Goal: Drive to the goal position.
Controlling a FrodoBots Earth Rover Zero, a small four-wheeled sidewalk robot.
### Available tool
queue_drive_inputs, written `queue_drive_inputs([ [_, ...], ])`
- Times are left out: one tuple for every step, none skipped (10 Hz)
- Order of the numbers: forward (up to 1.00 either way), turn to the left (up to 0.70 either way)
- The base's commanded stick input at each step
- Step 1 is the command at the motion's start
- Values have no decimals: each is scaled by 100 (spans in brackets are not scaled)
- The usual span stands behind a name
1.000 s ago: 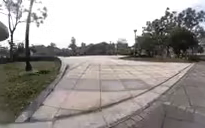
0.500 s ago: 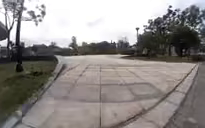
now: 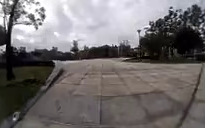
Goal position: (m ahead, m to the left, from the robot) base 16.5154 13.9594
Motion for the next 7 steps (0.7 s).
queue_drive_inputs([
  [85,0],
  [85,0],
  [85,0],
  [85,0],
  [85,0],
  [85,0],
  [85,0],
])
